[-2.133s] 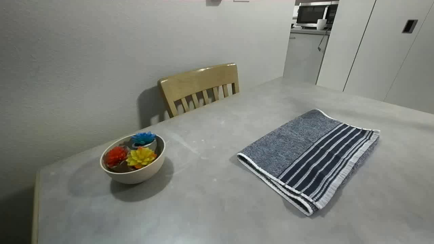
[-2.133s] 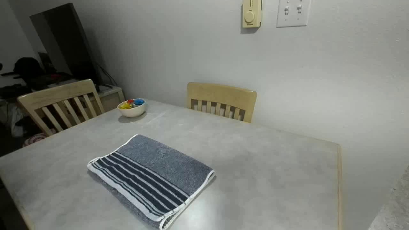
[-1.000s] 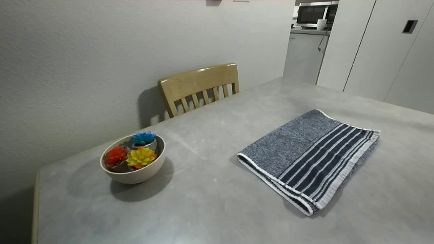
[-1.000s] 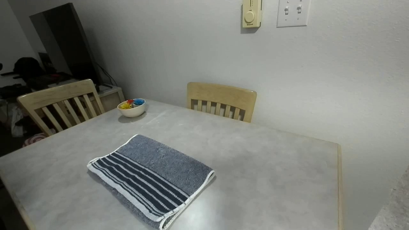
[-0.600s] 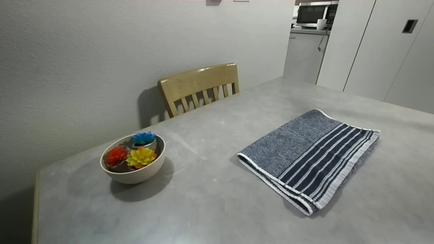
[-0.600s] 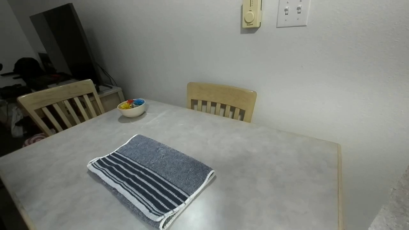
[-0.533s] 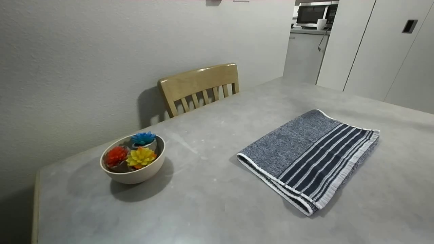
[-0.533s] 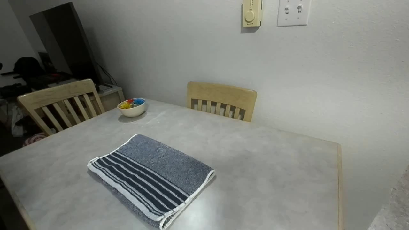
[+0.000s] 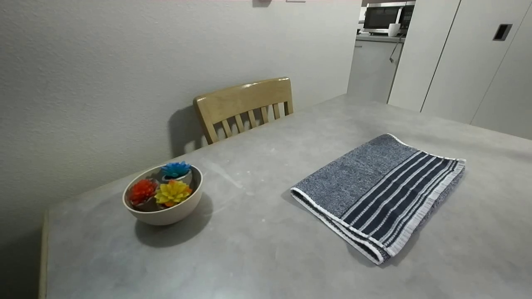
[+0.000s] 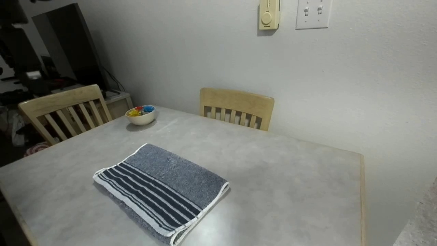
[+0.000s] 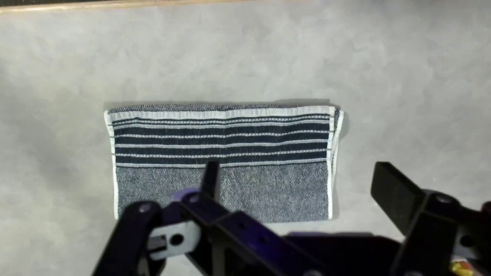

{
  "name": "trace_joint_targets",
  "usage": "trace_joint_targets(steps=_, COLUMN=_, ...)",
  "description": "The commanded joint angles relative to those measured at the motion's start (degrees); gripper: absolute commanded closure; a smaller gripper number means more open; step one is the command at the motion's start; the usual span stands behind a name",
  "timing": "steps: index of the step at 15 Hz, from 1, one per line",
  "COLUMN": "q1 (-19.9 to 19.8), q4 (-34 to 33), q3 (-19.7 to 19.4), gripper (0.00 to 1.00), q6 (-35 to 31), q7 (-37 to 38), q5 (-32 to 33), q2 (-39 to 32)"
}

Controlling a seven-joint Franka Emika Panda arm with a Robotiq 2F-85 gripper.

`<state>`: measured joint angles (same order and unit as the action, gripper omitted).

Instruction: Fold the towel

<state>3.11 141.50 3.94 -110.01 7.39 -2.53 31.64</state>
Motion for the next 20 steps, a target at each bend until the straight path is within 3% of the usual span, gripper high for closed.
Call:
trace_joint_targets(steps=1, q1=0.89, q4=-0.38, q3=1.18, gripper=0.0, q6=-3.95, q7=-1.42, q5=0.02, q2=-10.32)
trace_joint_targets(steps=2, q1=1.21, q4=-1.82, q3=1.08, gripper=0.0, q6=-1.01, q7=-2.26, q5=0.3, q2=-12.61)
trace_joint_targets(steps=3, q1=0.88, q4=0.43, q3=0.92, gripper=0.0, q6=-2.29, q7=-0.62, q5=0.02, q2=-7.35)
trace_joint_targets(steps=7, q1=1.31, q4=-0.72, q3=1.17, gripper=0.0, q6=-2.3, q7=-1.18, q5=0.07, q2=-12.53)
trace_joint_targets(steps=9, q1=1.29, q4=-2.1, q3=0.68, gripper=0.0, q6=-3.86, q7=-1.17, q5=-1.63, q2=-14.86)
trace_joint_targets(steps=16, q1=1.92, q4=-3.75, q3=1.83, gripper=0.0, q6=-16.22, q7=-4.13, q5=2.44, q2=-30.58)
trace_joint_targets(steps=18, q1=1.95, q4=-6.45, q3=1.65, gripper=0.0, q6=-14.62, q7=-4.3, q5=4.05, q2=-35.65)
trace_joint_targets(steps=19, q1=2.07, q4=-2.46, q3=1.56, gripper=0.0, q6=-15.82, q7=-3.34, q5=2.87, q2=-30.12)
trace_joint_targets(steps=20, q1=2.16, q4=-3.52, q3=1.57, gripper=0.0, q6=-15.8, q7=-3.35, q5=3.31, q2=-32.59)
